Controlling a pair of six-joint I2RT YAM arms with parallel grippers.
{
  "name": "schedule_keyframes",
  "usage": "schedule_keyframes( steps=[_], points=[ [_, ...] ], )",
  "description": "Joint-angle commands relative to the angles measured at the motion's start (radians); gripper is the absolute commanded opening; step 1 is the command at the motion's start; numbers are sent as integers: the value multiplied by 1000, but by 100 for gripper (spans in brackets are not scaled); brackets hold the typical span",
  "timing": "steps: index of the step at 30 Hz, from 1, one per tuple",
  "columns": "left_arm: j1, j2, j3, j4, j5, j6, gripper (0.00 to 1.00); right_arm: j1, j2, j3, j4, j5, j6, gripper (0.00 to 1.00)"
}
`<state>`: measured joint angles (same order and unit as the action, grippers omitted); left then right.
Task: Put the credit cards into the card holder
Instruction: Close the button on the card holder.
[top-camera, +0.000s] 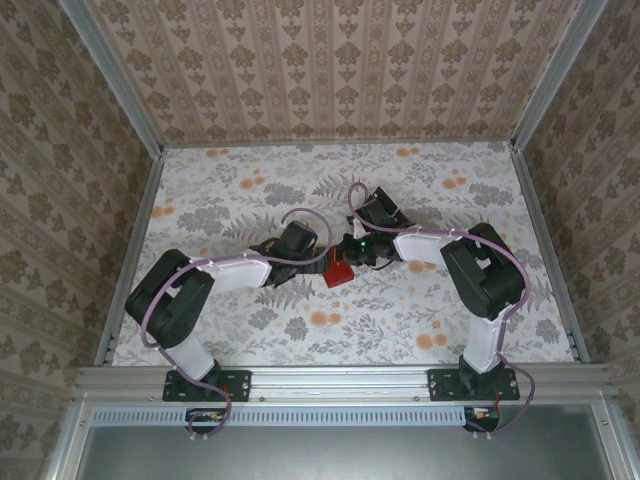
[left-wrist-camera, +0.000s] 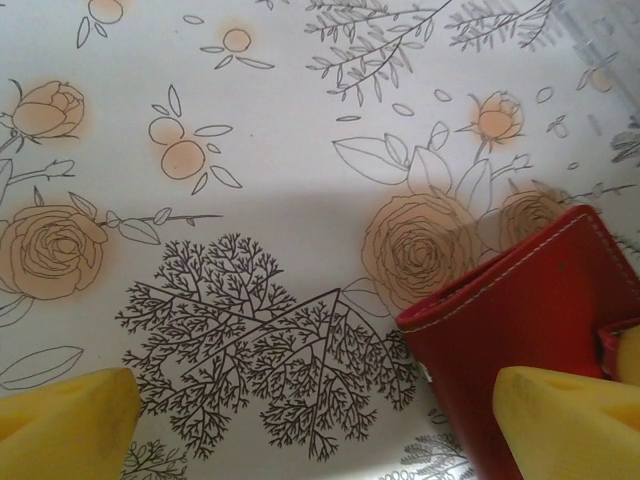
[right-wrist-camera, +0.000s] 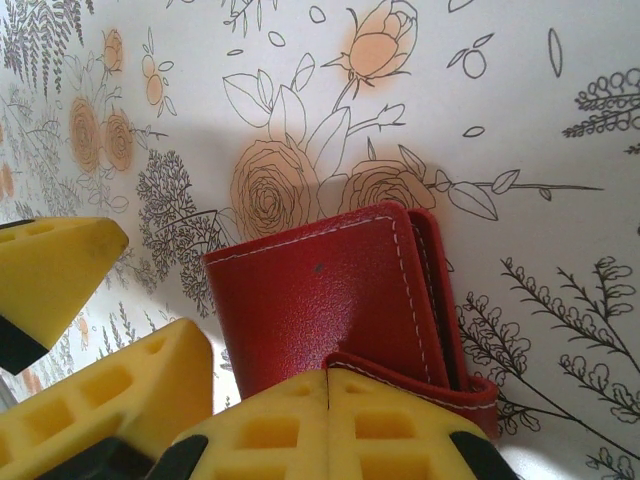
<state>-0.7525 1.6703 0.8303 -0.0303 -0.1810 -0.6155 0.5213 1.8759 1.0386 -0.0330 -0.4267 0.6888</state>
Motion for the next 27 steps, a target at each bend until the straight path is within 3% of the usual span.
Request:
schedule_keyframes(
  steps=[1, 13, 27],
  points=[
    [-11, 34, 35, -99, -60, 21, 100, -5, -11, -17, -76, 10, 5, 0],
    [-21, 78, 31, -102, -63, -6, 100, -4, -99, 5, -76, -6, 3, 0],
    [-25, 91, 21, -85, -54, -9, 100, 11, -52, 10, -62, -18, 13, 0]
  ],
)
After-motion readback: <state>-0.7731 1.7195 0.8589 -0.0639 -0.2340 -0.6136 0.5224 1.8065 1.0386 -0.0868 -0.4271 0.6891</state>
